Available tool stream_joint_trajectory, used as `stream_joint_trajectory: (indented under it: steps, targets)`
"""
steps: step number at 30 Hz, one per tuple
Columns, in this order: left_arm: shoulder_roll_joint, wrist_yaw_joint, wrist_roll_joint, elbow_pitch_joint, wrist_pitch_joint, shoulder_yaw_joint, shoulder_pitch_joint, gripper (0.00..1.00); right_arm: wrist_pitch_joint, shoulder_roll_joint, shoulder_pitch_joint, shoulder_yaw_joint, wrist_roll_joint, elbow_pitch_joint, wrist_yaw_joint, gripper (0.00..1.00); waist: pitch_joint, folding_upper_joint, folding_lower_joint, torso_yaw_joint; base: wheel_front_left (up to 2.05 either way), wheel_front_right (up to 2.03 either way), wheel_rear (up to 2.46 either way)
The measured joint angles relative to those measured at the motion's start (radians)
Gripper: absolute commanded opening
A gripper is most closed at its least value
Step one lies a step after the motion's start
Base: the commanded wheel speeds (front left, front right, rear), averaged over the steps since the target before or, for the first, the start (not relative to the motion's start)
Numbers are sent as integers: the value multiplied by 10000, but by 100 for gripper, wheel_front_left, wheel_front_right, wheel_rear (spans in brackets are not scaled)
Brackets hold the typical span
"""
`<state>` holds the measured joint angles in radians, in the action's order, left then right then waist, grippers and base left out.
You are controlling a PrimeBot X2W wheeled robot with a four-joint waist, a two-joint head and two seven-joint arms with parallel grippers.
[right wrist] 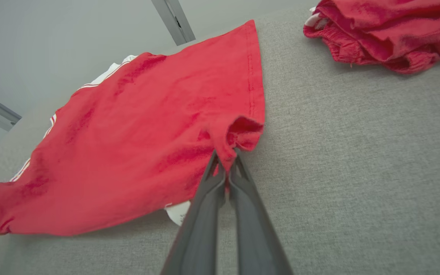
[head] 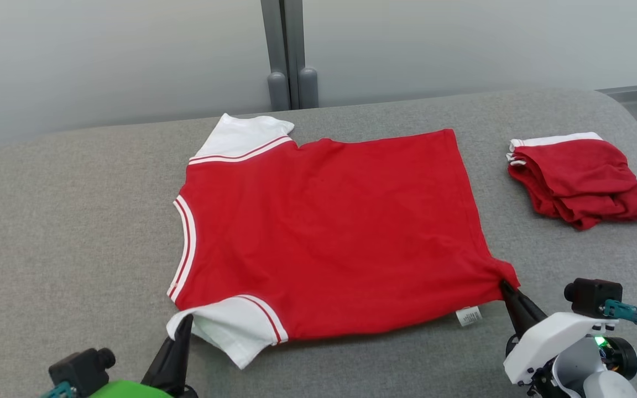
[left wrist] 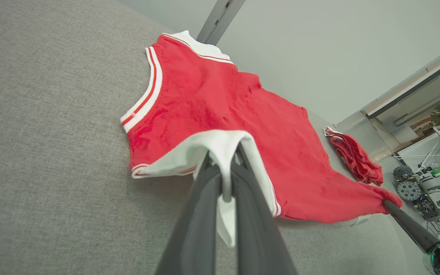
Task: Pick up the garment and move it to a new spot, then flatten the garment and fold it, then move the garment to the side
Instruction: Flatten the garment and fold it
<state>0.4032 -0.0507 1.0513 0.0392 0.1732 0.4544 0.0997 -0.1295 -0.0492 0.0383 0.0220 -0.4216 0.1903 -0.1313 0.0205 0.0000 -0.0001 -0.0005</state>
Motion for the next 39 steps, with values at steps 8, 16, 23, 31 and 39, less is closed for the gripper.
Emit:
stream_joint_trajectory:
  steps: [8, 16, 23, 31, 39]
  targets:
    - [-568, 481, -291, -1515, -71, 244, -1886, 0, -207, 0, 1053, -98, 153, 1116, 0, 0, 271, 0, 0, -66, 0, 0, 0]
    - [-1126, 859, -982, -3714, 351, 221, -4392, 0, 345, 0, 2984, 105, -405, 2823, 2, 0, 828, 0, 0, -118, 0, 0, 0]
    - [-1546, 1195, -1323, -5147, 708, 61, -5738, 0, 1055, 2, 4328, -31, -268, 4303, 2, 0, 1494, 0, 0, -187, 0, 0, 0]
    - [-1850, 1384, -1824, -6286, 846, -77, -6341, 6, 1969, 0, 5148, -485, -472, 5242, 2, 47, 2015, 0, 1, -291, 0, 0, 0]
    - [-1964, 1384, -2245, -6115, 892, -918, -6288, 100, 3083, 8, 5411, -1030, -518, 5202, 2, 100, 1889, 0, 1, -328, 0, 0, 0]
